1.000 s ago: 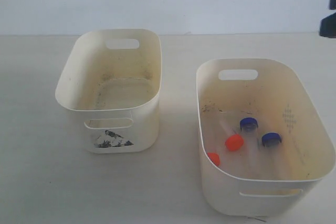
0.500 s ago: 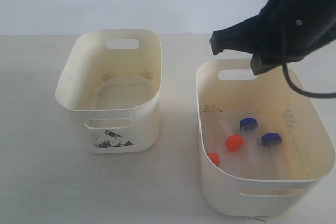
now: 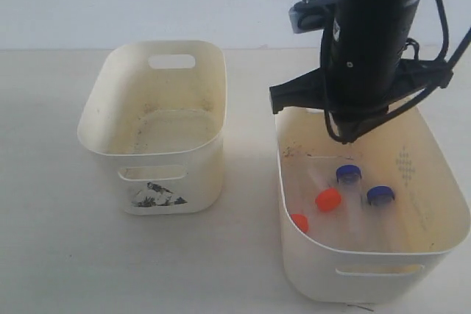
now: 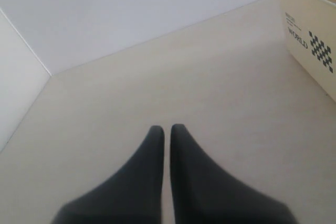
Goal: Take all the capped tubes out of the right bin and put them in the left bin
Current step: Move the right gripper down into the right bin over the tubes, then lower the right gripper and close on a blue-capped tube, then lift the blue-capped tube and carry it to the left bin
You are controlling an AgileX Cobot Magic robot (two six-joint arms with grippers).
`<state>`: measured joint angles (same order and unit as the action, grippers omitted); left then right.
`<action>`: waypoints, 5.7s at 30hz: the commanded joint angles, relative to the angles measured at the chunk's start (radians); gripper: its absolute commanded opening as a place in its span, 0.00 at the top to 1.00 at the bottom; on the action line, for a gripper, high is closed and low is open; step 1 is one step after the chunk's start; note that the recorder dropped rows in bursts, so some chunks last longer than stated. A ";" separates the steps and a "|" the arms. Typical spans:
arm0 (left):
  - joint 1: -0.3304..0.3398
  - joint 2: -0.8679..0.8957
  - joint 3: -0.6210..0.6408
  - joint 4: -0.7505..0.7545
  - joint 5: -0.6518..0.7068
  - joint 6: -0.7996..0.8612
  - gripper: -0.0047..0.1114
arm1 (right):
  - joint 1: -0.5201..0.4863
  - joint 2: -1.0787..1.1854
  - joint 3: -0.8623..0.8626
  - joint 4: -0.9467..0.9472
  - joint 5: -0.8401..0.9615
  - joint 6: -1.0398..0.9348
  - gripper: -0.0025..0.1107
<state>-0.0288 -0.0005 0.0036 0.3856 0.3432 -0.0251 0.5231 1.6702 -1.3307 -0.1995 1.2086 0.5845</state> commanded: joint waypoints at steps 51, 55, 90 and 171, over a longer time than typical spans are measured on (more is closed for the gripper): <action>-0.004 0.000 -0.004 -0.003 -0.002 -0.010 0.92 | -0.134 0.149 0.244 0.200 -0.415 -0.180 0.88; -0.004 0.000 -0.004 -0.003 -0.002 -0.010 0.92 | -0.134 0.149 0.244 0.190 -0.415 -0.180 0.45; -0.004 0.000 -0.004 -0.003 -0.002 -0.010 0.92 | -0.134 0.215 0.244 0.168 -0.365 -0.188 0.55; -0.004 0.000 -0.004 -0.003 -0.002 -0.010 0.92 | -0.106 -0.291 0.240 0.408 -0.579 -0.523 0.98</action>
<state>-0.0288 -0.0005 0.0036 0.3856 0.3432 -0.0251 0.3972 1.3937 -1.0859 0.0876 0.7511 0.1788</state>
